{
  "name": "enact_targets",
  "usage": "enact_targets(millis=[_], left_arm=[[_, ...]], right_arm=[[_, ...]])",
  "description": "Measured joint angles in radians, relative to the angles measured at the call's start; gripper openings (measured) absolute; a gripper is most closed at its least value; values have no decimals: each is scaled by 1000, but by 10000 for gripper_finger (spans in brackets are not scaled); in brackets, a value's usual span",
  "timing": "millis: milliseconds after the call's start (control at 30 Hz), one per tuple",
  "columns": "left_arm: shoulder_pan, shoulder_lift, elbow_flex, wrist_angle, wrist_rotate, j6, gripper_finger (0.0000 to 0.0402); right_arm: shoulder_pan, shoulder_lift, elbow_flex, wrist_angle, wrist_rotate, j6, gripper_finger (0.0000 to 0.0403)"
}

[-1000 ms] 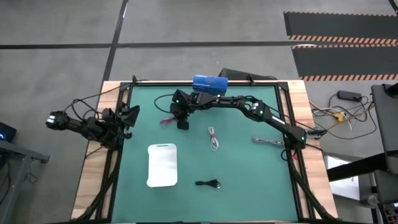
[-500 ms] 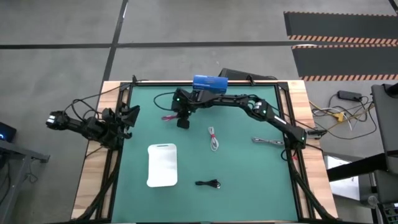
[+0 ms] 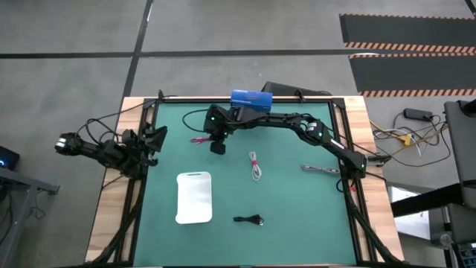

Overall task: Pick and place USB-C Cables
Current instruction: Put the pink charger cable into the white bin

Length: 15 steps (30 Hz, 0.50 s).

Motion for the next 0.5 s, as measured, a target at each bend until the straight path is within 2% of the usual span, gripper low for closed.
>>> enact_targets(millis=[200,400,500], left_arm=[[0,0,0,1,0,0,52],[0,0,0,2,0,0,52],[0,0,0,6,0,0,52]], right_arm=[[38,-74,0,-23,0,-3,8],[98,-140,0,-41,74,-27,8],[128,-162,0,-56,78,-31,8]])
